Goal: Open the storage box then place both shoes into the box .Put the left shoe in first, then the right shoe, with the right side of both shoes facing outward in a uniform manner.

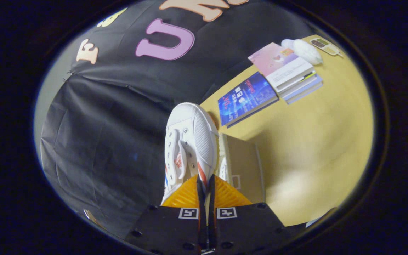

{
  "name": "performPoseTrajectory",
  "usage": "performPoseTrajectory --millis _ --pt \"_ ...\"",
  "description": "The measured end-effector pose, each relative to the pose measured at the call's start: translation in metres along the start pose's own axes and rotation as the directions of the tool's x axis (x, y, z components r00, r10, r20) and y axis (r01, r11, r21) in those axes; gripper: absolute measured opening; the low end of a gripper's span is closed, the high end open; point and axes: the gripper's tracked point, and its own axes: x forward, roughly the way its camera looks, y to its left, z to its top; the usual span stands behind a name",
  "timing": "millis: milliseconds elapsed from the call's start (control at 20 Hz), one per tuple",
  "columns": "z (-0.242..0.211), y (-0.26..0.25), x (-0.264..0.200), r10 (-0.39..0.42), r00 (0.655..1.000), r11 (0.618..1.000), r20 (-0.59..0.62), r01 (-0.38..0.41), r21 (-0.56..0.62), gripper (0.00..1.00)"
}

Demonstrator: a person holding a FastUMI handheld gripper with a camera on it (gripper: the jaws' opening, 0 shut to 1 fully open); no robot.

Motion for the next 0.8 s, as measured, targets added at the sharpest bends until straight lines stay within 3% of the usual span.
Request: performPoseTrajectory --millis 250,550,750,800 --pt "-0.043 -0.008 0.046 -0.116 0.990 0.991 -0.082 0.110 -0.072 0.05" --pt "-0.059 -0.042 0.064 -0.296 0.951 0.948 -0.084 0.283 -0.144 0.04" --pt "-0.058 -0.041 0.065 -0.325 0.943 0.941 -0.075 0.315 -0.121 0.05" --pt "-0.058 -0.042 0.063 -0.338 0.938 0.937 -0.071 0.328 -0.123 0.13"
